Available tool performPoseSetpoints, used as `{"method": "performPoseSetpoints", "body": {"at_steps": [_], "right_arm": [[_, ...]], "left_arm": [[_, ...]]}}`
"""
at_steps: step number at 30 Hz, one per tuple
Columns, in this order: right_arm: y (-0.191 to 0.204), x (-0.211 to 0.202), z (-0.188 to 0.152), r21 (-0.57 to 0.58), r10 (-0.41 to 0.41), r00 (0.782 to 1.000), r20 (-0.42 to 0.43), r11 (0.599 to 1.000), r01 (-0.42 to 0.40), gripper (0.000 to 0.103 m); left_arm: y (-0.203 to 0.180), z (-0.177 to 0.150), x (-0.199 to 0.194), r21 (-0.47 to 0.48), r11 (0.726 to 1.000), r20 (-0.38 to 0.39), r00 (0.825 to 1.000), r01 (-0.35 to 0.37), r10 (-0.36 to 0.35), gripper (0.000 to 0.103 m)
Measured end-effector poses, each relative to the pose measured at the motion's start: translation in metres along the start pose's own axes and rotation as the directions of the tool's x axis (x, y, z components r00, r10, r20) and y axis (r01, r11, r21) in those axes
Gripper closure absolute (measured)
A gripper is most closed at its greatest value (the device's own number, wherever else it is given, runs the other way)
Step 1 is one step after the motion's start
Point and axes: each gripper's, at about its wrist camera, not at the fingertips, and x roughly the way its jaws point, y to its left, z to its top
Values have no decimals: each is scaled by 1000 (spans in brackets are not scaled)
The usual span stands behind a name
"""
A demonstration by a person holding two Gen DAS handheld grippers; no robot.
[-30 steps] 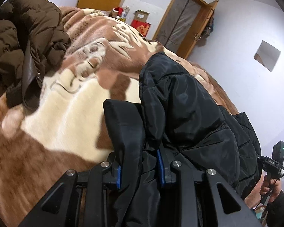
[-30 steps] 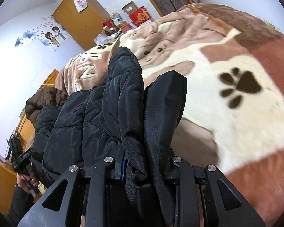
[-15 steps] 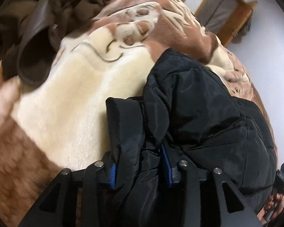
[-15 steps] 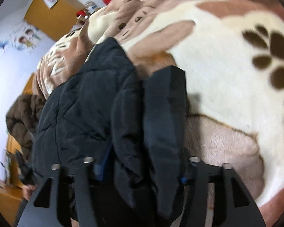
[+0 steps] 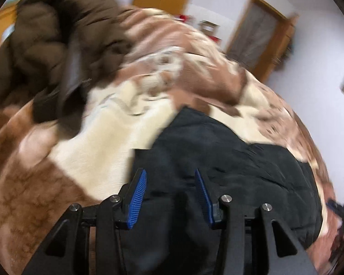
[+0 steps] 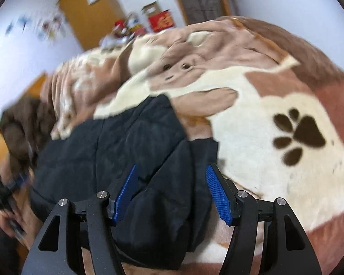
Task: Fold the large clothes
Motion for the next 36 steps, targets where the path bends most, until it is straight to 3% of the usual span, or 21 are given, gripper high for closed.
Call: {"method": "performPoseSetpoints", "body": {"at_steps": [2,4,5,8,11,19,24,28,36], "right_arm": [[4,22,-4,-15,-7,998,-60,1000,6,41],[-3,46,-11,-24,-65,990,-129,998,63,41],[-10,53,-12,6,-38,988,-148,999,40,41],[-10,44,-10,-5,-48,991,-128,999,48,41],[1,22,-14,-66,-86,993,-85,995,80,41],[27,-53,-53,-124,-70,997,36,990,74,41],[42,-92,-88,-148,-63,997,38,987,68,41],[43,-120,-111,-132,-60,998,36,989,64,41],[55,-164,-154,-204,-57,997,50,977,66,41]], "left_arm": [[-21,-5,14,66,998,-36,999,6,-4,57],[-27,-12,37,90,996,-89,996,-15,24,57],[-26,-15,47,97,995,-101,994,-29,39,56],[-23,-15,49,67,997,-98,994,-37,43,57],[-33,-14,32,102,993,-83,994,-66,75,57],[-76,-48,-51,135,990,-22,999,-39,42,57],[-111,-87,-95,128,992,-35,999,-5,9,54],[-135,-116,-125,147,989,-34,999,18,-13,45],[-161,-166,-168,170,985,-74,997,1,11,34]]}}
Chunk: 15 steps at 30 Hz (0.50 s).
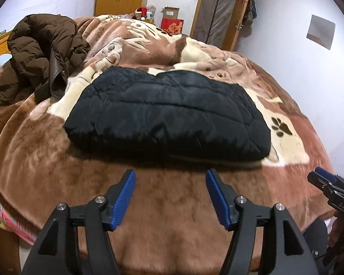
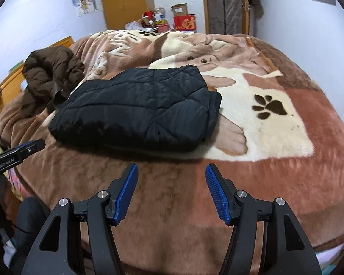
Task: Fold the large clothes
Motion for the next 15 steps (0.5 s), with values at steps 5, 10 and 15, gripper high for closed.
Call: {"method": "performPoseSetpoints", "body": {"at_steps": [5,10,15], "right_arm": [[12,-13,-13,-35,13,1000,2,999,-13,41],[24,-16,-16,-72,16,1000,9,997,-15,41],[31,-17,-16,-94,17,1000,11,995,-16,41]], "left_arm": [[-11,-16,-19,19,1000,7,1000,-18,18,29],[-15,-18,-22,23,999,-5,999,-34,34,28],[-14,-20,-24,14,999,6,999,-50,50,28]]}}
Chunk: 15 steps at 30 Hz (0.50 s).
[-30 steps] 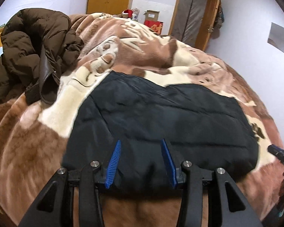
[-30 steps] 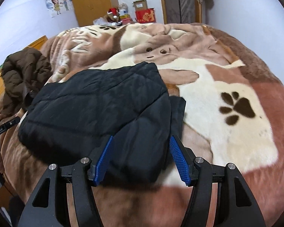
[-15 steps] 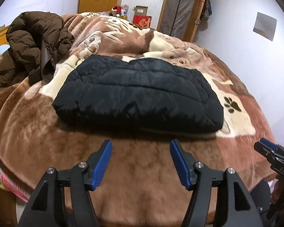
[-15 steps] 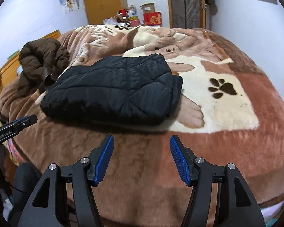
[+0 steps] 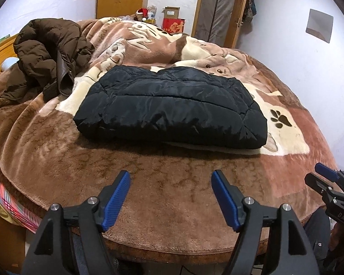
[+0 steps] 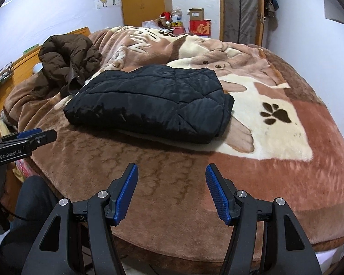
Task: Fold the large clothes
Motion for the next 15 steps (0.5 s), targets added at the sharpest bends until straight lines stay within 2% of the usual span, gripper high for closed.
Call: {"method": "performPoseSetpoints", "body": {"at_steps": [15], "right_arm": [[12,7,-1,-28,9,1000,-30,1000,-10,41]], "left_arm": [[3,-6,2,-16,1000,-12,1000,0,0,28]]}}
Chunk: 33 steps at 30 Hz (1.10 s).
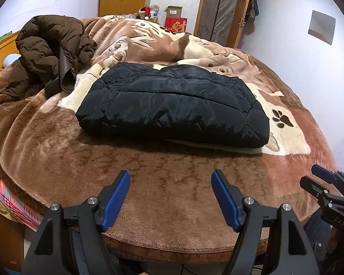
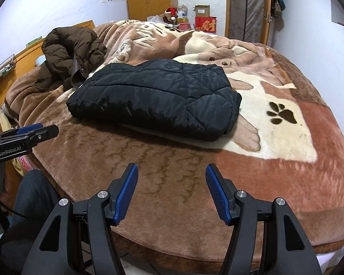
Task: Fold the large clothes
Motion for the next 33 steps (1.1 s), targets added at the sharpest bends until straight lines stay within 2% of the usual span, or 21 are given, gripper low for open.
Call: {"method": "performPoseSetpoints", "body": {"at_steps": [12,33], "right_arm": [[2,2,-1,7,2,1000,-9,1000,-2,41],[2,2,-1,7,3,1000,-9,1000,-3,41]], "left_arm": [[-2,-2,-2,10,1000,-1,1000,-22,22,28],[-1,-4,-2,0,1000,-8,1000,-15,15,28]]}}
